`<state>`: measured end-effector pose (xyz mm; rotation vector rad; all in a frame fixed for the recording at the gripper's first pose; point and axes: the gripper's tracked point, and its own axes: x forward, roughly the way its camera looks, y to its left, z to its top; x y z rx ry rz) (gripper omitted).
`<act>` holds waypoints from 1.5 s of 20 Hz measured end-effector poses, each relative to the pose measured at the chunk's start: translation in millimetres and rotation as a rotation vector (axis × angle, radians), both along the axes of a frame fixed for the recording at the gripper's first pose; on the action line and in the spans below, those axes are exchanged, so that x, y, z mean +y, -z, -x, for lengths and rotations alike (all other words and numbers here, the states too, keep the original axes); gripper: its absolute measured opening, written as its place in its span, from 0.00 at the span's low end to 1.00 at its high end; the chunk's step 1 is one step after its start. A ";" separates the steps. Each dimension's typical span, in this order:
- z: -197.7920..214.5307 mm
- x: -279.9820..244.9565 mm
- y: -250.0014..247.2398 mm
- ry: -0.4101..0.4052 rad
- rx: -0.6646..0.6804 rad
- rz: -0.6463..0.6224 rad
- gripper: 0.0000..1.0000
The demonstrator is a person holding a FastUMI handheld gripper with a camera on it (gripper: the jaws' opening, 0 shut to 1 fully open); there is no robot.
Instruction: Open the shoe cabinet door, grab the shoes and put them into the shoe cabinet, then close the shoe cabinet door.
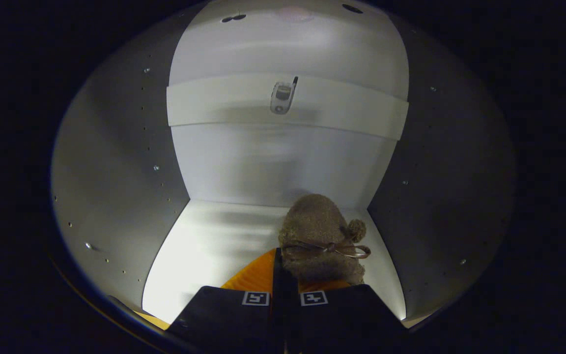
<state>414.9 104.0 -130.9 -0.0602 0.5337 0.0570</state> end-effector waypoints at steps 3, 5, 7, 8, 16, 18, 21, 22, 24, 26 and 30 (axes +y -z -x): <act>-3.2 1.9 10.0 0.002 0.024 0.003 0.08; -3.6 3.9 13.6 0.004 0.038 0.000 0.09; -2.0 5.3 16.2 0.008 0.051 0.001 0.11; 0.2 6.4 15.3 0.006 0.052 -0.002 0.15; 28.3 7.6 -3.5 0.014 -0.023 -0.082 0.72; 37.5 5.8 -14.8 0.016 -0.061 -0.103 0.88; 54.8 3.1 -31.4 0.014 -0.115 -0.110 0.95; 60.2 1.8 -39.3 0.018 -0.144 -0.107 0.96; 76.2 0.5 -58.9 0.016 -0.207 -0.109 0.98; 96.2 1.8 -74.0 0.004 -0.248 -0.116 0.98; 142.8 -2.4 -102.0 0.000 -0.329 -0.127 0.98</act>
